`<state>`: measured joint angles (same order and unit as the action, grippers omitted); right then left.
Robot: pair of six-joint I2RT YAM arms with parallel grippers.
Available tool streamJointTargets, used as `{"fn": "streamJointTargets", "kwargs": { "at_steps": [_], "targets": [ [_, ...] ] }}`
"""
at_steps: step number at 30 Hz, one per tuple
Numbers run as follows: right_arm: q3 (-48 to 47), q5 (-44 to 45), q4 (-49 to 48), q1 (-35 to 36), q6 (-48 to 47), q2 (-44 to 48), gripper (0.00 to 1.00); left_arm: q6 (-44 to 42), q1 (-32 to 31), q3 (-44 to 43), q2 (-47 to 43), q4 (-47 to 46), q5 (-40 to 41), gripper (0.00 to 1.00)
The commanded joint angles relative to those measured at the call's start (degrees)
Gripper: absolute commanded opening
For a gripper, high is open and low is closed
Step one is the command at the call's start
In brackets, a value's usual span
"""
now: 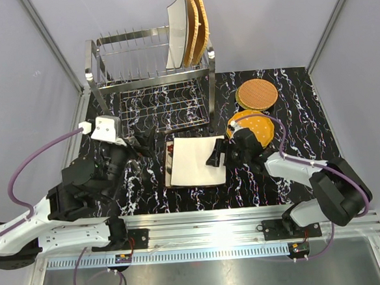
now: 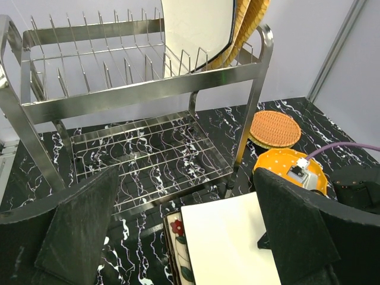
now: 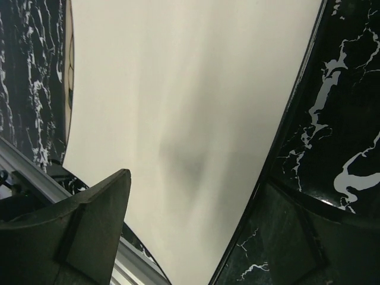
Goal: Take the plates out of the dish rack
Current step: Place the plate on the table
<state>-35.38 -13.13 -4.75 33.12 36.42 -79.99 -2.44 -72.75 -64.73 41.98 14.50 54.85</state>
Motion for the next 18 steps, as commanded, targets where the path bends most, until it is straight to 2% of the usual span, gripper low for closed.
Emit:
{"fn": "streamJointTargets", "kwargs": {
  "at_steps": [1,11,18],
  "targets": [
    [-3.3,-0.8,-0.3,0.7,-7.5,-0.3,0.88,1.8,0.1,0.9,-0.7,-2.0,0.9,0.99],
    [-4.1,0.3,1.2,0.8,-12.2,-1.9,0.90,4.3,0.1,2.9,-1.2,-2.4,0.4,0.99],
    [-6.2,1.3,1.9,4.0,-15.8,-3.9,0.90,3.7,0.1,2.2,-0.4,-2.0,1.8,0.99]
  ]
}}
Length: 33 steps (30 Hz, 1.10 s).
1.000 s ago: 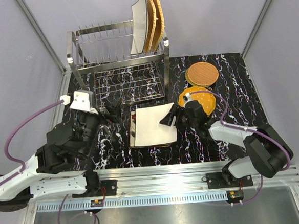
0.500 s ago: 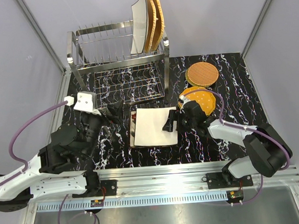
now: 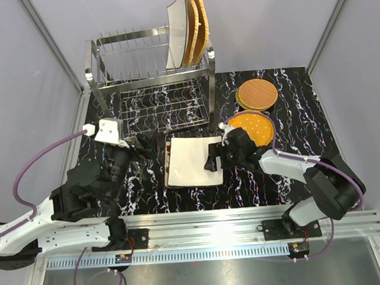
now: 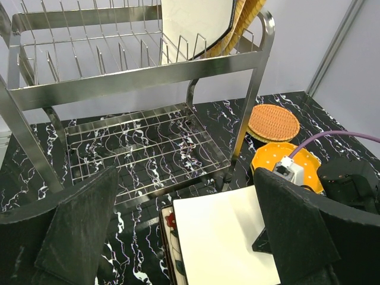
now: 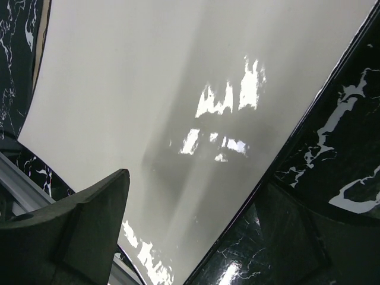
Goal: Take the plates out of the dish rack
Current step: Place the plate on the table
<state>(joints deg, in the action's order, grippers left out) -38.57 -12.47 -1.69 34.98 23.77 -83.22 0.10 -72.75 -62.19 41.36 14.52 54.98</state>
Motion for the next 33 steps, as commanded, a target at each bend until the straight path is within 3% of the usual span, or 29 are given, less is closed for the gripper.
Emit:
{"fn": "streamJointTargets", "kwargs": {
  "at_steps": [1,10,12,17,22,26,33],
  "targets": [
    [-3.1,0.7,-1.6,2.5,-3.4,-1.3,0.90,1.0,0.1,-0.4,0.5,-2.0,1.6,0.99],
    [-6.1,0.5,-1.5,3.9,-8.5,-3.5,0.91,0.3,0.1,-1.1,1.7,-4.7,1.9,0.99],
    [-7.3,-0.4,-0.4,3.8,-10.7,-3.9,0.96,-1.1,0.1,-1.7,2.2,-6.1,2.1,0.99],
    [-13.2,-1.4,9.8,3.8,-20.8,-4.4,1.00,-1.3,3.1,-5.9,6.7,-10.7,-3.4,0.99],
    [-16.4,-4.8,18.2,3.8,-28.2,-0.4,1.00,7.0,11.0,-17.4,15.6,-2.8,-12.1,0.99],
    [-16.3,-7.3,21.5,3.2,-35.3,5.3,1.00,11.0,18.4,-32.7,23.9,4.5,-22.0,0.99],
    [-17.2,-17.8,27.5,-3.7,-41.7,16.2,1.00,18.2,28.5,-54.3,42.1,16.7,-36.1,0.98]
  ]
}}
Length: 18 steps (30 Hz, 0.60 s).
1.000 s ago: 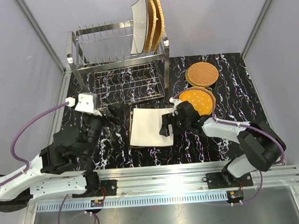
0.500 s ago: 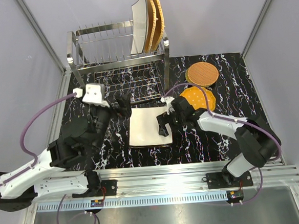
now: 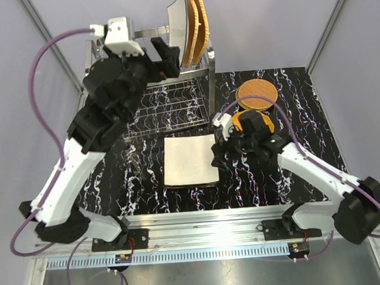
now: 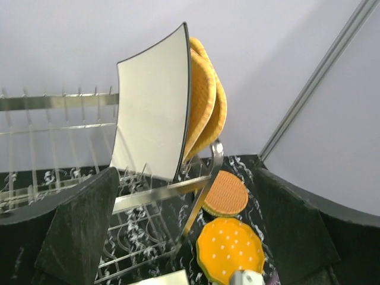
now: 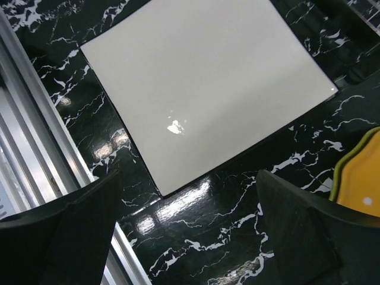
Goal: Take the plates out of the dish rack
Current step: Place the plate on the table, then grab a plate with the left arm
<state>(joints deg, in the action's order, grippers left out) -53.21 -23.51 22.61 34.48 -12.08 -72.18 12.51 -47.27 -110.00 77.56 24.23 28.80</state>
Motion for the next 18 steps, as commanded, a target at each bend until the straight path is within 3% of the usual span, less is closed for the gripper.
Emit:
{"fn": "streamJointTargets", "kwargs": {
  "at_steps": [1,6,12,18],
  "targets": [
    [-2.7,-8.0,3.6,-4.3,-6.2,6.3,1.00,6.5,5.2,-10.8,7.6,8.1,-12.8,0.97],
    [-8.0,-13.5,7.4,-12.6,-3.6,8.8,1.00,11.8,12.1,-25.6,18.9,16.5,-20.7,0.84],
    [-9.8,-16.0,6.8,-16.5,0.0,10.9,1.00,10.8,14.9,-27.0,23.1,14.5,-22.1,0.68],
    [-8.8,-17.3,4.9,-18.8,3.7,12.0,1.00,8.1,15.0,-27.8,26.1,14.5,-23.2,0.62]
  ]
}}
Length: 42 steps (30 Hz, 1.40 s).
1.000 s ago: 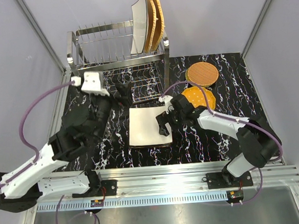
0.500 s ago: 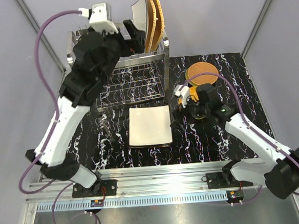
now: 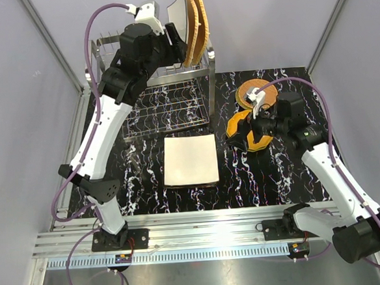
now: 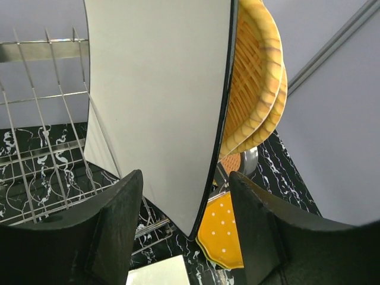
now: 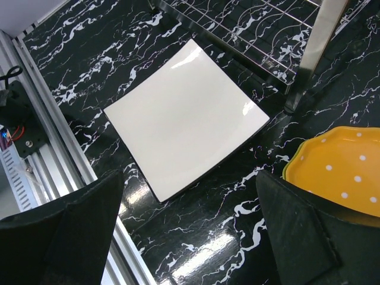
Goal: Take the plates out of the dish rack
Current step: Grab a plate with the left arm
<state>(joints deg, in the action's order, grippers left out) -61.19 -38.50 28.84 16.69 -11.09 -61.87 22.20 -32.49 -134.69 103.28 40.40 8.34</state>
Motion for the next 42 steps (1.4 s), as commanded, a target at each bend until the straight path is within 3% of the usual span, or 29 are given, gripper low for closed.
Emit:
{"fn": "streamJointTargets", "kwargs": {
  "at_steps": [1,11,24,31,36,42],
  "targets": [
    [-0.3,-2.4,-1.5,-1.1,3.3,1.8,1.00,-1.7,0.3,-2.9,0.5,-1.7,-2.9,0.61],
    [0.4,-2.6,-2.0,-1.7,4.7,2.7,1.00,-6.9,-0.4,-3.2,3.3,-3.7,1.9,0.57],
    [0.5,-3.5,-1.6,-3.1,4.2,2.7,1.00,-23.8,-3.3,-4.4,8.7,-10.2,12.7,0.50],
    [0.5,-3.6,-1.7,-3.3,4.1,2.6,1.00,-29.0,-3.6,-4.2,10.1,-14.0,13.2,0.35],
    [0.5,-3.6,-1.8,-3.6,4.4,2.7,1.00,-33.3,-4.5,-2.6,9.2,-17.6,13.9,0.02],
    [0.6,-3.6,-2.3,-3.8,5.3,3.0,1.00,-36.6,-4.8,-2.9,7.2,-22.4,14.3,0.00]
  ]
}}
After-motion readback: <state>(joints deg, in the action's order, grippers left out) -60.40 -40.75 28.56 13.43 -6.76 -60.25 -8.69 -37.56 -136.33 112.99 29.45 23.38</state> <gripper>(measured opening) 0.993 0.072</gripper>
